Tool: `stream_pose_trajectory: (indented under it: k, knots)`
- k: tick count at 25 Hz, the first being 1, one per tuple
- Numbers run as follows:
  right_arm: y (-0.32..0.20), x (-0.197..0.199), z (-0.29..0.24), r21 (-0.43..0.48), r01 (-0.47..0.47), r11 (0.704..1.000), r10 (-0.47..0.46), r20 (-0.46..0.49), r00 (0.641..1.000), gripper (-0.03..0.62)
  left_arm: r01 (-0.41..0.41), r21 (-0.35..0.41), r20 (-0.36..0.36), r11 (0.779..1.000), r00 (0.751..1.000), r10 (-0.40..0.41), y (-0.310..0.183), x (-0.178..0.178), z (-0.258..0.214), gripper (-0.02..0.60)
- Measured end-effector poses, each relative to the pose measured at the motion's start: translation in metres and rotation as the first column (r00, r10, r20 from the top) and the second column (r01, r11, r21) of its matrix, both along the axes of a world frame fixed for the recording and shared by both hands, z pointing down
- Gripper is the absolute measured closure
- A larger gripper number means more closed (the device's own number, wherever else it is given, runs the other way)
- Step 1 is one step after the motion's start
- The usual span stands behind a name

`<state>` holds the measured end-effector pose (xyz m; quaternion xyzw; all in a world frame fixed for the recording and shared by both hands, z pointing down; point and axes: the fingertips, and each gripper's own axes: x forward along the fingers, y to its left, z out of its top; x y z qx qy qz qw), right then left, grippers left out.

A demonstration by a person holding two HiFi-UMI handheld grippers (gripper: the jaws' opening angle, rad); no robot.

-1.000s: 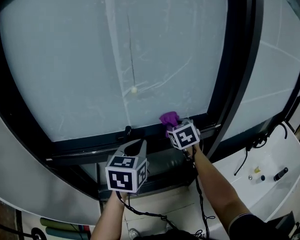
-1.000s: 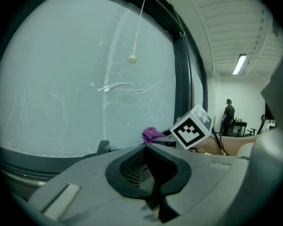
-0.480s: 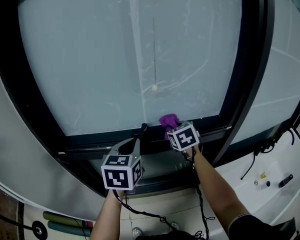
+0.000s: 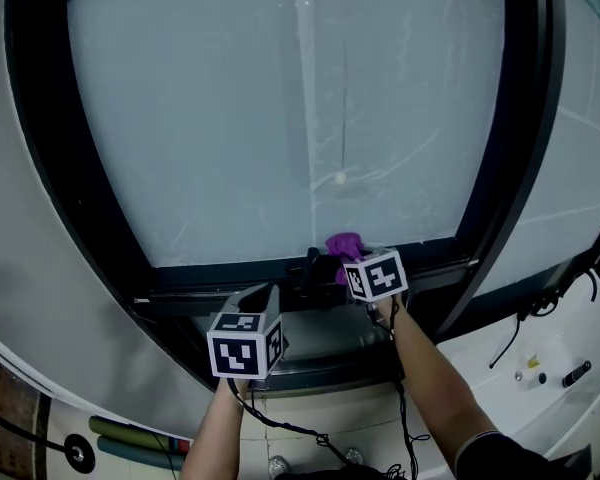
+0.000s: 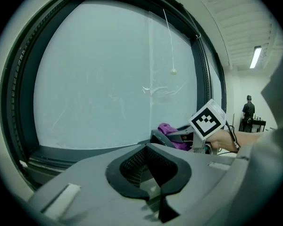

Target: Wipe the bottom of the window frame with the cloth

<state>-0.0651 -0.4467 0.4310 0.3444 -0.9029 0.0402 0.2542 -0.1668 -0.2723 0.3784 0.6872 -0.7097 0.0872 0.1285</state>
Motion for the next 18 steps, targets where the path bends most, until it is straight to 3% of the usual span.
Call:
stream_pose_trajectory:
  k: [10,18]
  knots:
    - [0.006,0.004,-0.013,0.035,-0.011,0.999,0.012,-0.013,1.0,0.502,-0.001,-0.006,0.001,1.0,1.0,0.001,0.006,-0.009,0.004,0.577]
    - [0.027,-0.011,-0.055,0.08,0.043,0.996,-0.046,0.039,0.998,0.502,0.006,0.019,-0.008,1.0,1.0,-0.006,0.009,-0.016,-0.003,0.577]
